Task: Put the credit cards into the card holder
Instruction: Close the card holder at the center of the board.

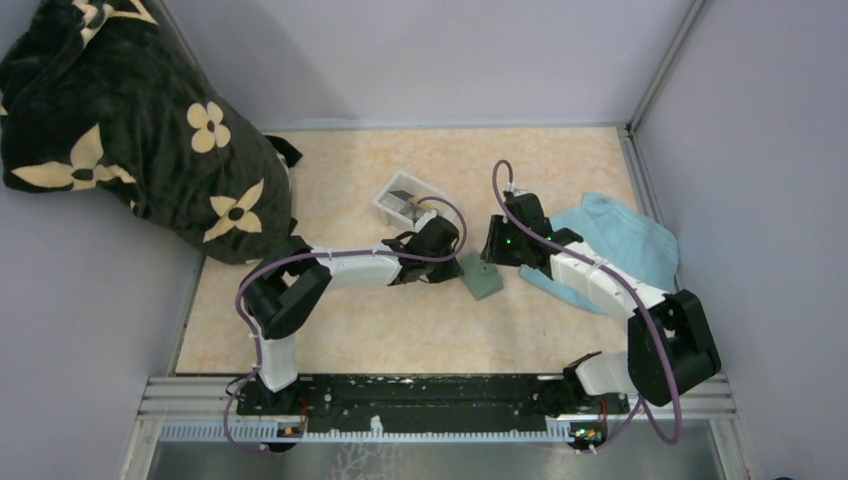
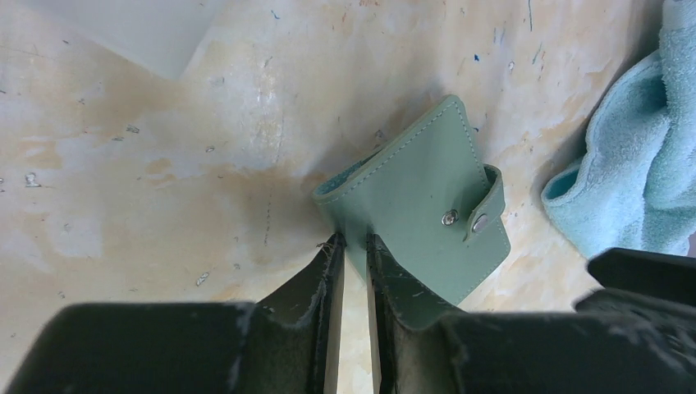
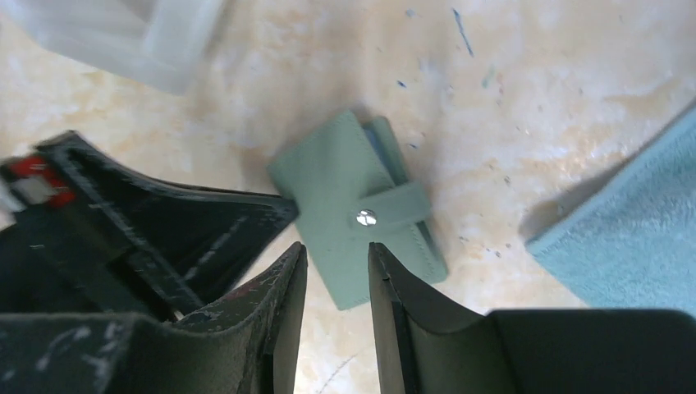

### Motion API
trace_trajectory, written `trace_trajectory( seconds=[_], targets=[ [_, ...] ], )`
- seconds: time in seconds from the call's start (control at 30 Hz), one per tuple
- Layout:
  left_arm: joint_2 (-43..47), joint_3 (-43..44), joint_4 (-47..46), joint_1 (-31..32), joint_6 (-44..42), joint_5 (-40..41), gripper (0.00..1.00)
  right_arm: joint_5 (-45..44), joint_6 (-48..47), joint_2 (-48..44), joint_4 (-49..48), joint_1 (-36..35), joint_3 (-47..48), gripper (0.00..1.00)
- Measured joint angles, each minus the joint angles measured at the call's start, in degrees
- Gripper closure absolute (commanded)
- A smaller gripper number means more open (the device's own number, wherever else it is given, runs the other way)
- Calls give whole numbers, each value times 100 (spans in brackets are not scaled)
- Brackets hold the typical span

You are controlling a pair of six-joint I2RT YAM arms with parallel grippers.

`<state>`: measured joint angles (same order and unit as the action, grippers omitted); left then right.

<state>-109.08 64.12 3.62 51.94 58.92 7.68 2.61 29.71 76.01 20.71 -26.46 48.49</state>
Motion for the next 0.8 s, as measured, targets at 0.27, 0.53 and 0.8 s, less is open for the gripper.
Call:
trace_trajectory(
  seconds=[0.27, 0.53, 0.8],
  targets=[
    [-33, 9, 9, -105, -138, -175, 77, -109, 293, 120, -459, 256, -741, 62],
    [-79, 70, 72, -170, -328, -337, 77, 184, 597, 164, -1150, 483, -1263, 58],
    [-166, 278, 330, -186, -505, -385, 77, 391, 807, 177, -1628, 616, -1447, 48]
  ],
)
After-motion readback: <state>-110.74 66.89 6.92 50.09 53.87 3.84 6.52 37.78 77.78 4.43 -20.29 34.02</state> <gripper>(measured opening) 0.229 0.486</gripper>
